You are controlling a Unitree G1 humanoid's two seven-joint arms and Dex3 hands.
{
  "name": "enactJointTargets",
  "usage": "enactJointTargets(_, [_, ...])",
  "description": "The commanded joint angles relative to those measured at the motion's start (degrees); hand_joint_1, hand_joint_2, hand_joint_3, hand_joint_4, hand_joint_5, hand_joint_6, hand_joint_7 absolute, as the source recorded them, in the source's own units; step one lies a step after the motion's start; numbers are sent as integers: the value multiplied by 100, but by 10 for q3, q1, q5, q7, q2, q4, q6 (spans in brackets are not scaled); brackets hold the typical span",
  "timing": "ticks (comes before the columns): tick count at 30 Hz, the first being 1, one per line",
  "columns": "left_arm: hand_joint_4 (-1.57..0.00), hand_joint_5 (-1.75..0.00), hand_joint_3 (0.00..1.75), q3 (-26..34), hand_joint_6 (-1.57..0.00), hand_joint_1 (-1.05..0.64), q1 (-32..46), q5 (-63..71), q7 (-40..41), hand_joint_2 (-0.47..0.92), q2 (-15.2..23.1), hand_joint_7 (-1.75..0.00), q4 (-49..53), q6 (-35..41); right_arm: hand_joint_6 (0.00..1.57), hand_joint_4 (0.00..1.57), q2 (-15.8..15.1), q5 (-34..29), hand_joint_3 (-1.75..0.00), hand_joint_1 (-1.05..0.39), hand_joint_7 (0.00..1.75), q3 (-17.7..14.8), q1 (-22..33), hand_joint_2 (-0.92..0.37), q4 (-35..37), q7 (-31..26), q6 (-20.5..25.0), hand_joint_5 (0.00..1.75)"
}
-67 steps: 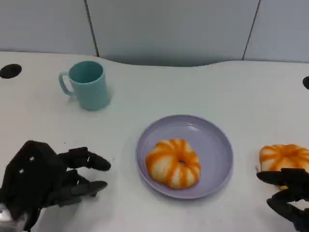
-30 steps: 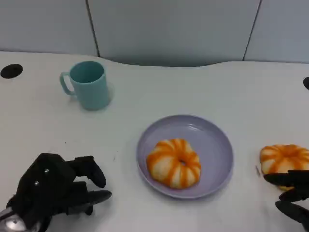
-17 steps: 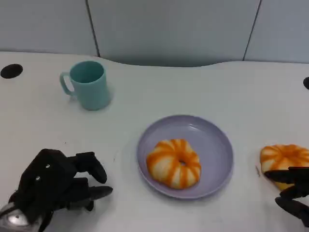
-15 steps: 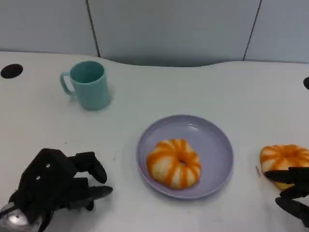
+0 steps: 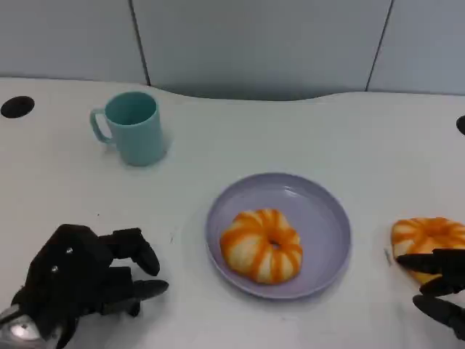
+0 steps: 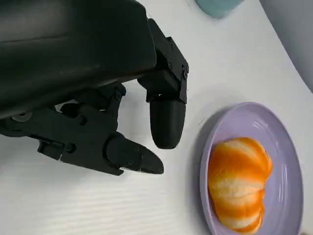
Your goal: Grasp the bread from the table and place it into the plate.
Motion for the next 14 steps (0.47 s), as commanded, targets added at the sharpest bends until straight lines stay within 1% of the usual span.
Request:
enactJointTargets(1, [-72, -175, 6, 5, -52, -24, -4, -3, -4, 92, 4, -175, 8, 2, 88, 70, -5, 3, -23, -23, 3, -4, 2, -92, -3, 0, 13, 70])
enactJointTargets(3, [-71, -175, 6, 5, -52, -24, -6, -4, -4, 92, 4, -175, 13, -3, 87, 69, -2, 8, -24, -24, 2, -4, 2, -92, -11, 4, 32, 68])
enactJointTargets(5, [-70, -175, 6, 5, -53, -24, -9, -4, -4, 92, 2, -175, 17, -2, 86, 69, -2, 4, -24, -24, 2, -2, 2, -92, -18, 2, 42, 68])
enactJointTargets(9, [-71, -175, 6, 4, -55, -24, -13, -2, -4, 92, 2, -175, 18, 3, 86, 69, -4, 3, -24, -23, 2, -1, 2, -92, -21, 2, 45, 67])
enactJointTargets(14, [-71, -175, 5, 2, -53, -24, -14, -2, -5, 92, 1, -175, 12, 15, 86, 68, -7, 1, -25, -24, 2, -3, 4, -92, -23, 2, 42, 66])
